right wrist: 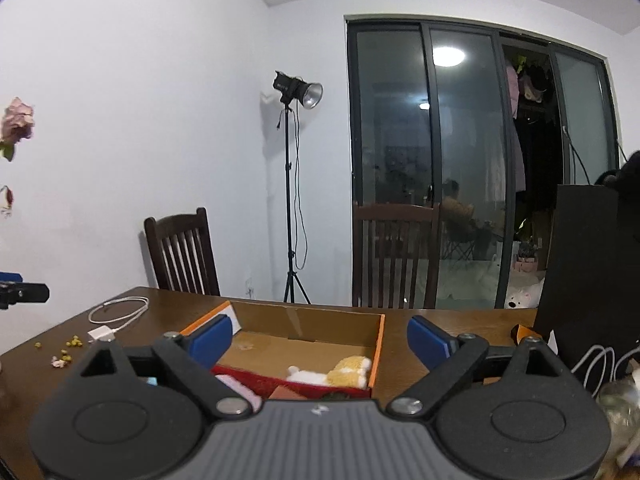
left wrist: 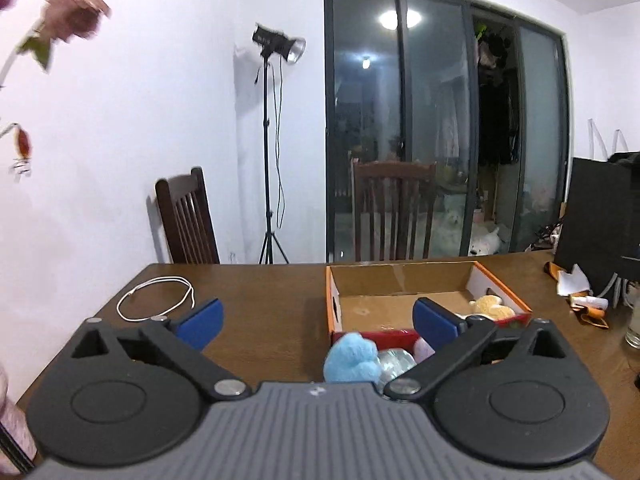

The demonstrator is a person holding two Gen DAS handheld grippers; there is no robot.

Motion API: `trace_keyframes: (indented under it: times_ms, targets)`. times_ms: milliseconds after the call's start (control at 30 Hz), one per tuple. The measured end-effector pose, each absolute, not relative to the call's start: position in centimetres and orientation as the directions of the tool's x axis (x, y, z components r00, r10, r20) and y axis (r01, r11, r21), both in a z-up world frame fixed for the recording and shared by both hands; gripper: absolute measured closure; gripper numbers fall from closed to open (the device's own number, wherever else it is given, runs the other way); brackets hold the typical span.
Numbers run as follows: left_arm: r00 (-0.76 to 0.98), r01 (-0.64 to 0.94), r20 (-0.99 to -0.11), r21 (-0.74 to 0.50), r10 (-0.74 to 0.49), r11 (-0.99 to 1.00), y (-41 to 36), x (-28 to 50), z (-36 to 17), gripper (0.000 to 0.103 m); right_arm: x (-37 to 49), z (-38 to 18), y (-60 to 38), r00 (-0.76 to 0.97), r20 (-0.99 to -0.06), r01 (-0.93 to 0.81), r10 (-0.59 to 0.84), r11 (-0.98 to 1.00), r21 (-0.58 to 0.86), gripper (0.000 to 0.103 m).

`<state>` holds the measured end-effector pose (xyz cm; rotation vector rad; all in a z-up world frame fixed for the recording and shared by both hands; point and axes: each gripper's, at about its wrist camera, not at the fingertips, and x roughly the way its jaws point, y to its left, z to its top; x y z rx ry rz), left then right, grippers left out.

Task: Organize soft objects
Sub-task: 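Move both tools back over the soft-object pile, then grasp the lavender mesh bag with the right gripper and lift it off the sponge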

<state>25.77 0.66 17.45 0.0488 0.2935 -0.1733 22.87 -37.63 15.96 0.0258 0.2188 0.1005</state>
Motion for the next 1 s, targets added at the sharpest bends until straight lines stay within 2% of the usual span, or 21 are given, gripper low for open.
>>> trace_keyframes:
  times_ms: [100, 233, 433, 533, 633, 833, 1000]
  targets:
    - [0.94, 0.249, -0.249, 0.037, -0.232, 0.968, 0.8, 21.1, 15.4, 0.0, 19.6, 14.9, -36.9, 0.979, -0.173, -0.105, 0.109, 0.994, 0.03, 0.007]
    - [0.952, 0.263, -0.182, 0.077, -0.246, 0.962, 0.0, 15.1, 12.2, 0.0, 14.7, 13.0, -35.5, 0.984, -0.123, -0.129, 0.129, 0.992, 0.006, 0.004]
    - [0.984, 0.144, -0.125, 0.169, -0.123, 0.975, -0.1, 8.1, 7.7, 0.0, 7.7, 9.5, -33.0, 0.979, -0.127, -0.159, 0.158, 0.987, 0.009, 0.004]
    - [0.977, 0.175, -0.152, 0.169, -0.15, 0.97, 0.7, 6.1, 6.1, 0.0, 3.7, 6.6, -31.5, 0.986, -0.115, -0.126, 0.121, 0.991, -0.04, 0.001]
    - [0.961, 0.222, -0.196, 0.135, -0.194, 0.966, 1.0, 6.3, 5.6, 0.0, 1.7, 5.1, -30.9, 0.979, -0.139, -0.15, 0.149, 0.989, 0.005, 0.0]
    - [0.953, 0.219, -0.227, 0.049, -0.203, 0.974, 1.5, 7.7, 5.5, 0.0, 2.2, 5.0, -29.9, 0.977, -0.146, -0.151, 0.152, 0.988, 0.015, 0.0]
    - [0.938, 0.197, -0.303, 0.058, -0.171, 0.979, 0.7, 10.3, 4.0, 0.0, 4.7, 3.8, -30.6, 0.967, -0.198, -0.142, 0.158, 0.985, 0.096, 0.001]
